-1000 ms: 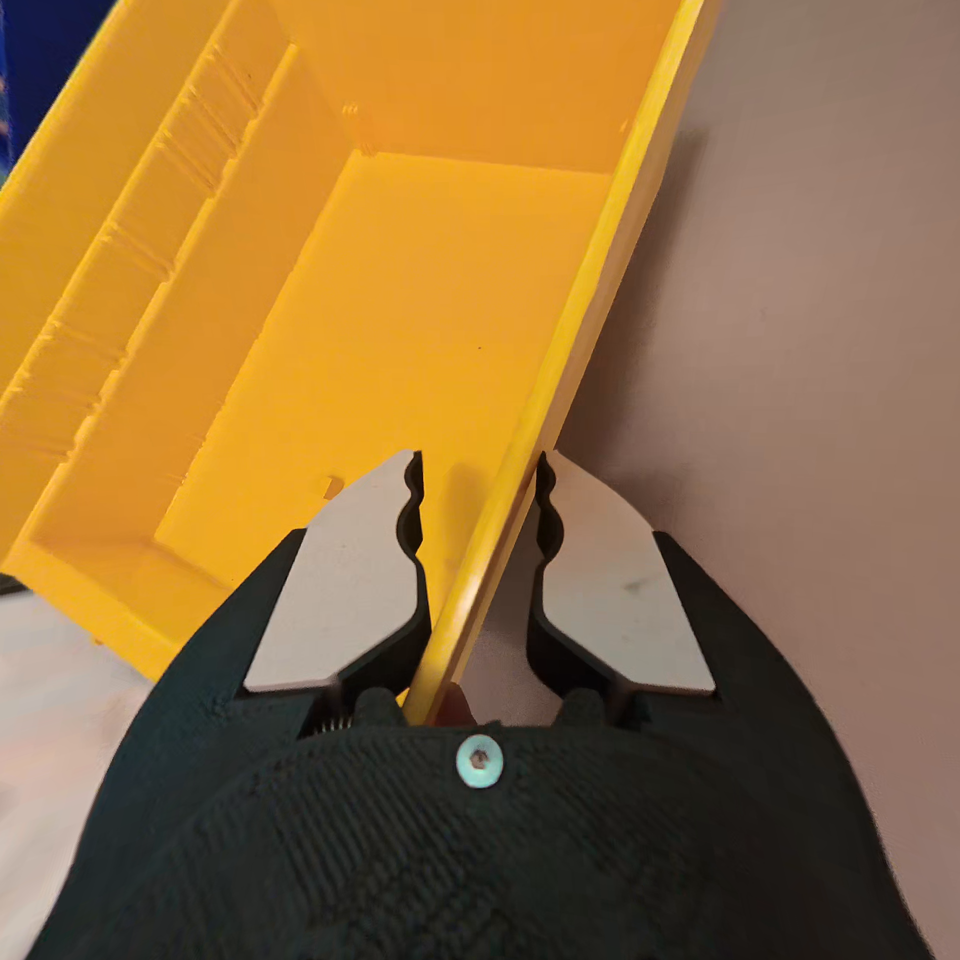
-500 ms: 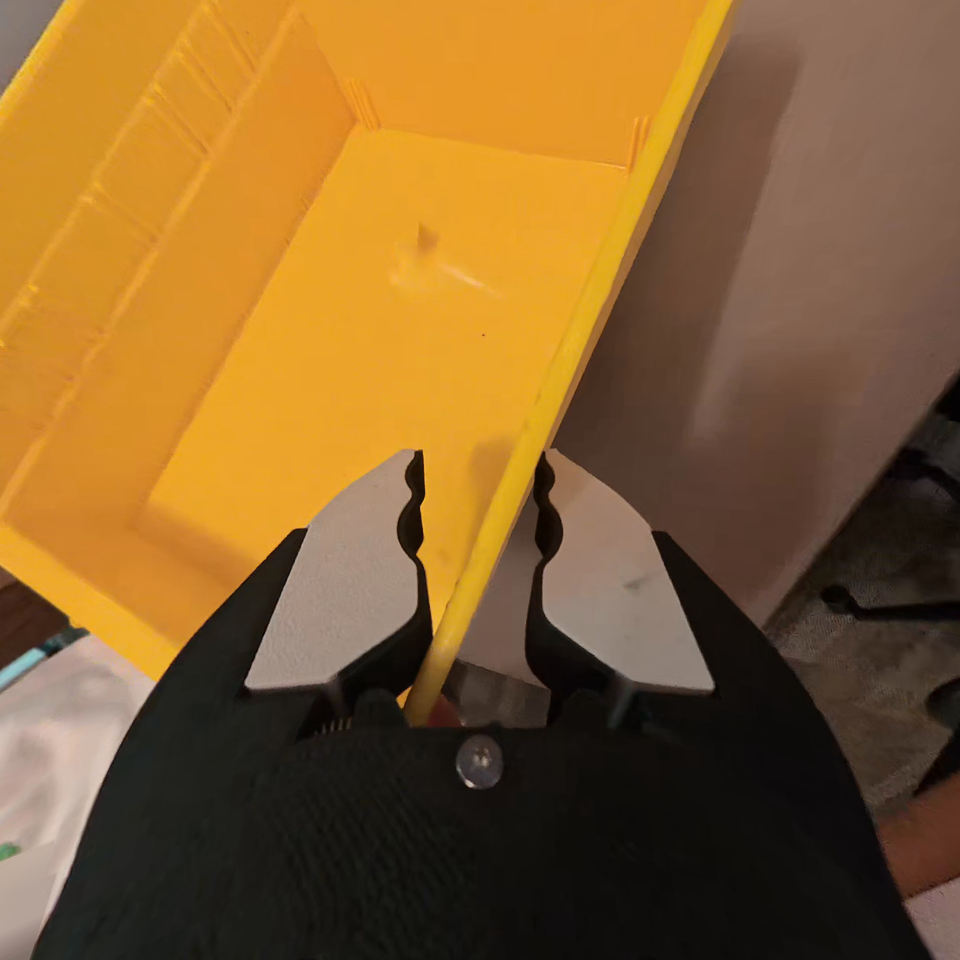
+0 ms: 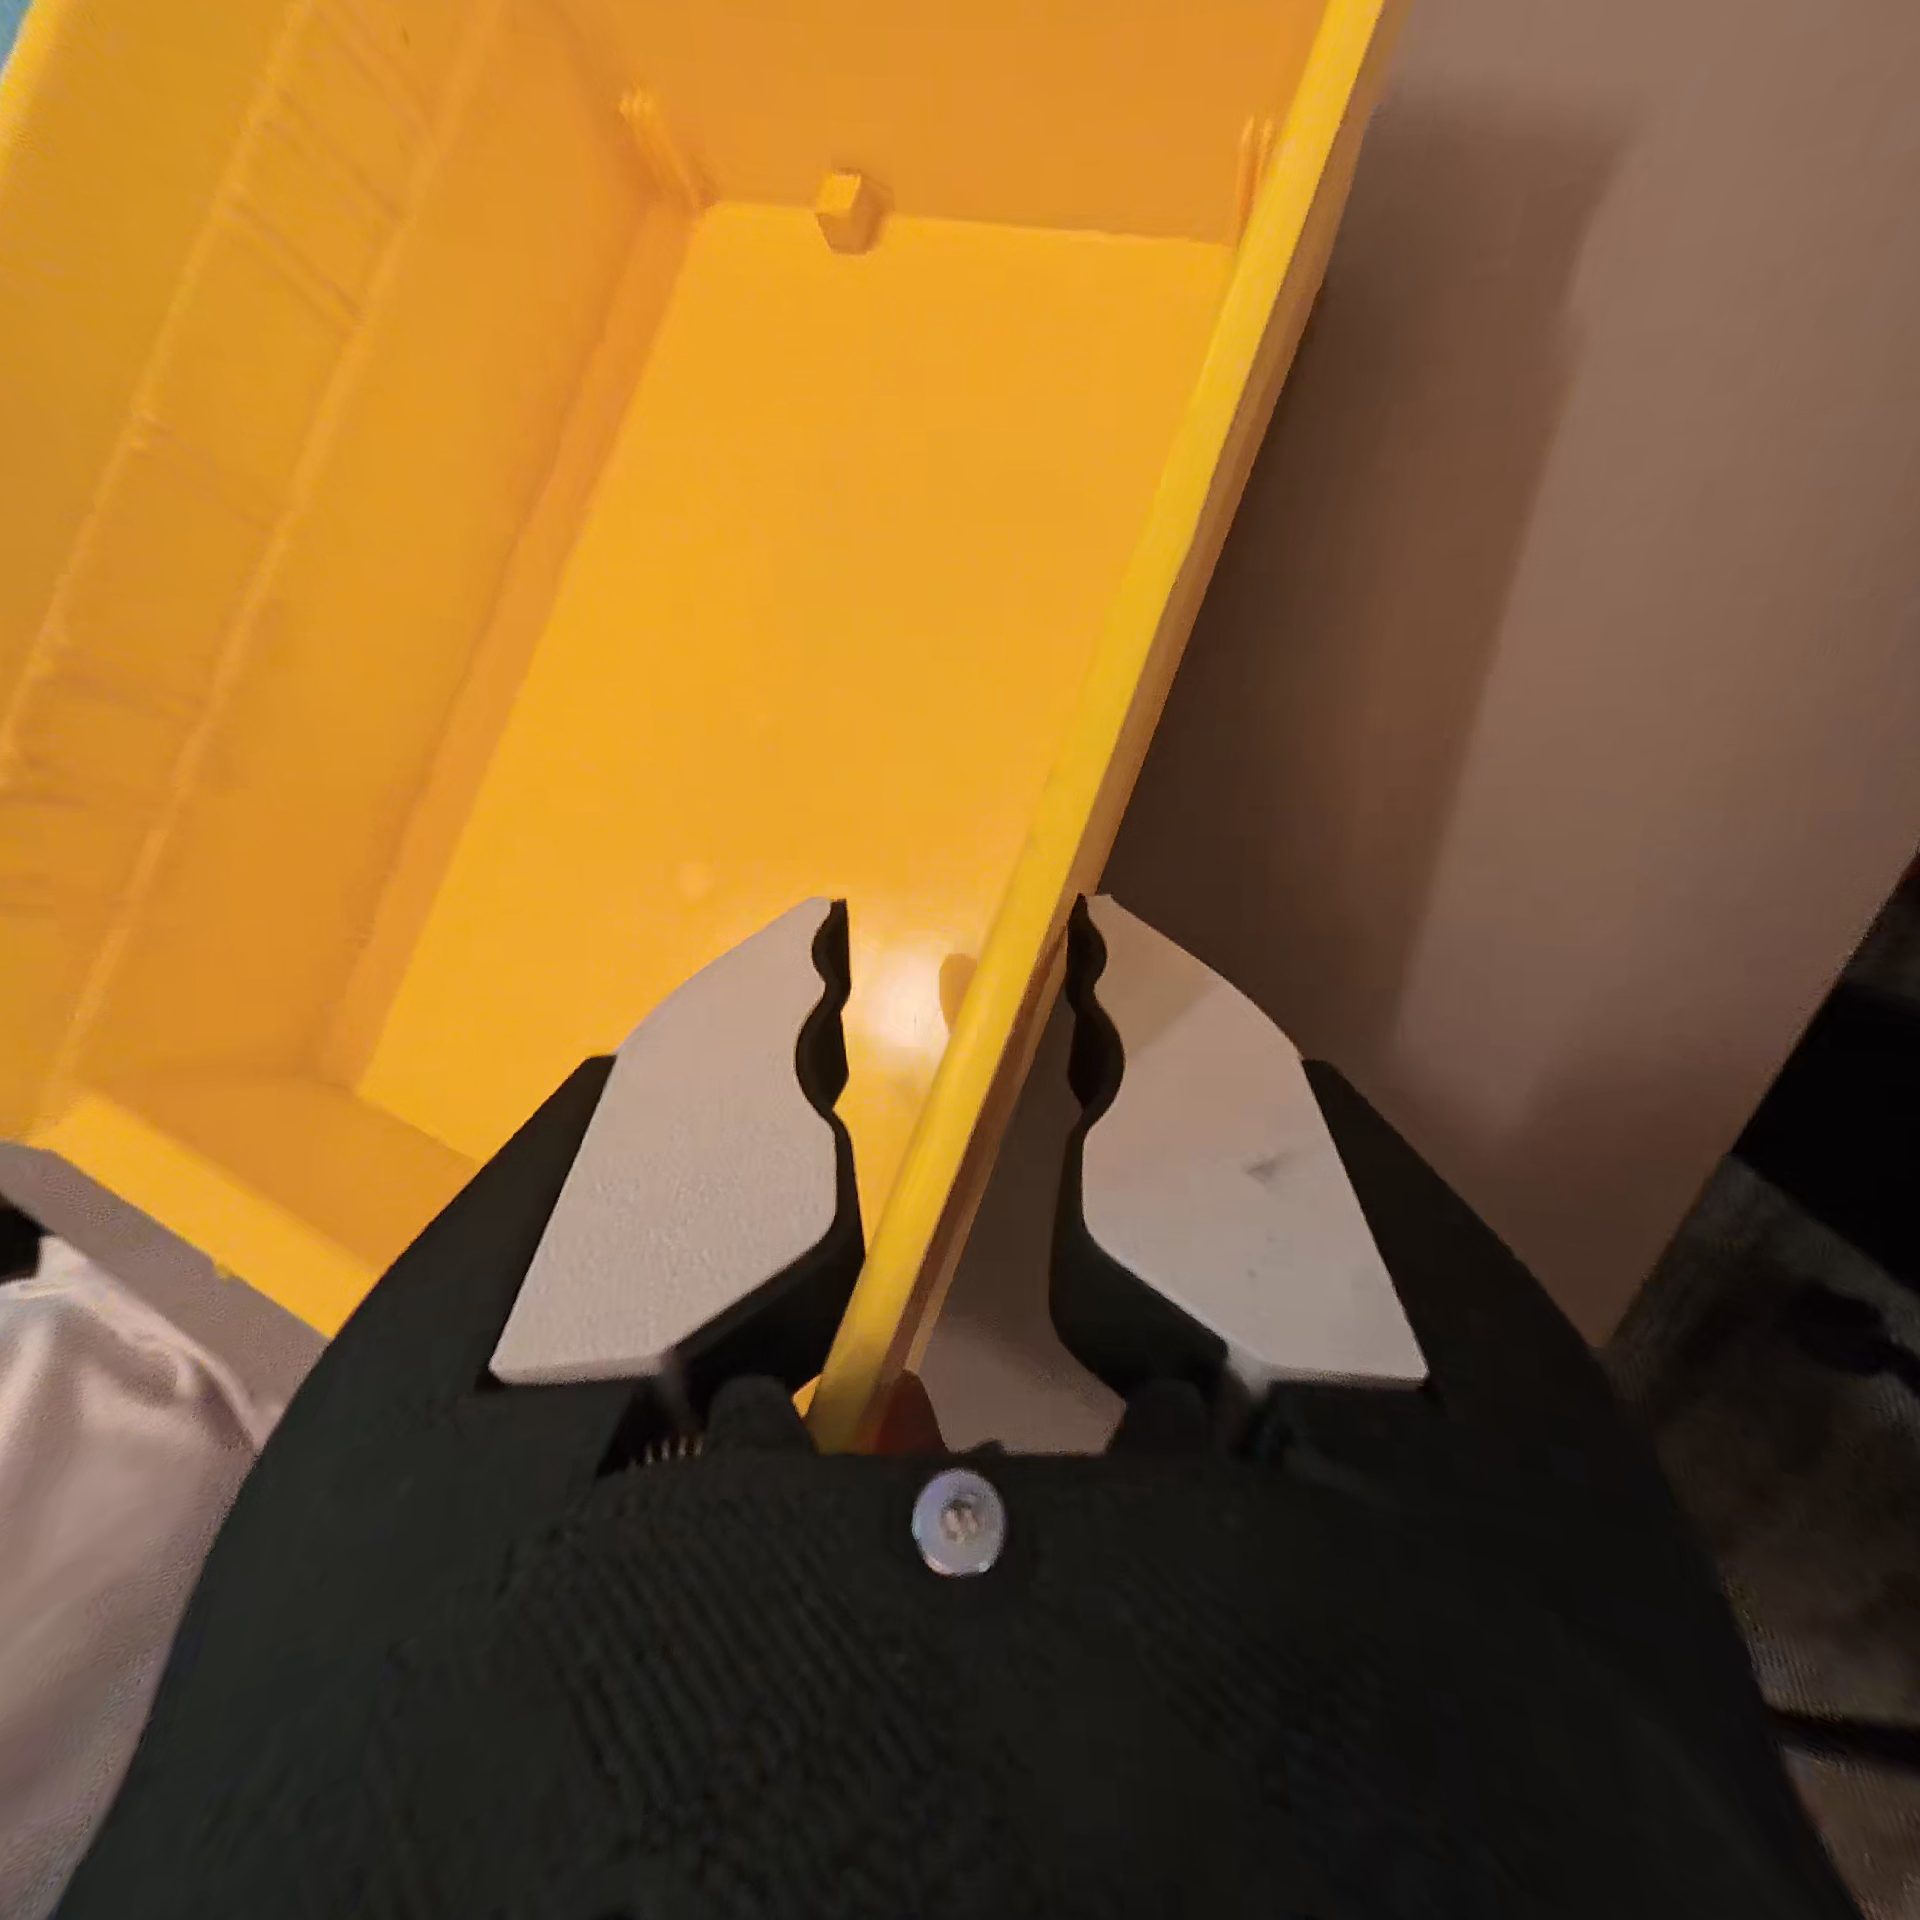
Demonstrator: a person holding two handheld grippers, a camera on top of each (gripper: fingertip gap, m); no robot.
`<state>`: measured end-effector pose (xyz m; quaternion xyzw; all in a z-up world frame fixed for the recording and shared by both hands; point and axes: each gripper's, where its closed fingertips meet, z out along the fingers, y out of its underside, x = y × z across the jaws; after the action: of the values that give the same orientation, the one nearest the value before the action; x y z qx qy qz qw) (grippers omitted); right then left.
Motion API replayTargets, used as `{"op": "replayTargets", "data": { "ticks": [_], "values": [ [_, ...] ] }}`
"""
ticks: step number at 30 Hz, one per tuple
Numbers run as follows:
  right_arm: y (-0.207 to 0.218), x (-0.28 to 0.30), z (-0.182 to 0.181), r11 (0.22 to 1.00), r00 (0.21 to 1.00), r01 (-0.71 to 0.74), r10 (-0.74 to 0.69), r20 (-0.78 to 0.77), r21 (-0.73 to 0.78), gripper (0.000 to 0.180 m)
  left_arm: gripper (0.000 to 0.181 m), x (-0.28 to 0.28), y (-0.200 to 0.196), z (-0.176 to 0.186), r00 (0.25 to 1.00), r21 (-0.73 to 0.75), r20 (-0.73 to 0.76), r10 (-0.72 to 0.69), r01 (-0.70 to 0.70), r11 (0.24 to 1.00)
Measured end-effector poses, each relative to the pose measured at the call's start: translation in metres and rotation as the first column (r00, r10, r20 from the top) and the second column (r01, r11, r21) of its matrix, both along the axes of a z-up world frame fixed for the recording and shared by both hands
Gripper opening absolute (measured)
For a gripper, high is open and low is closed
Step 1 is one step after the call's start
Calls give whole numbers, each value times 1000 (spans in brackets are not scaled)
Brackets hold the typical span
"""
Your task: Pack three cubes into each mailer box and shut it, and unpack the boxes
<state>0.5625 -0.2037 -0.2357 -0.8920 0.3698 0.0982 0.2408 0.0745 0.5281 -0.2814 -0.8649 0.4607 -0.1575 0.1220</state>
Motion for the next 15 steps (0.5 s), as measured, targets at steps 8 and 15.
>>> {"op": "replayTargets", "data": {
  "ticks": [8,15],
  "values": [
    [-14,3,-52,1000,1000,4,-4,18,24,43,15,9,1,4,996,58,47,-76,73,996],
    [-17,3,-51,998,993,38,-43,112,43,53,28,22,10,29,981,157,183,-65,36,987]
  ]
}}
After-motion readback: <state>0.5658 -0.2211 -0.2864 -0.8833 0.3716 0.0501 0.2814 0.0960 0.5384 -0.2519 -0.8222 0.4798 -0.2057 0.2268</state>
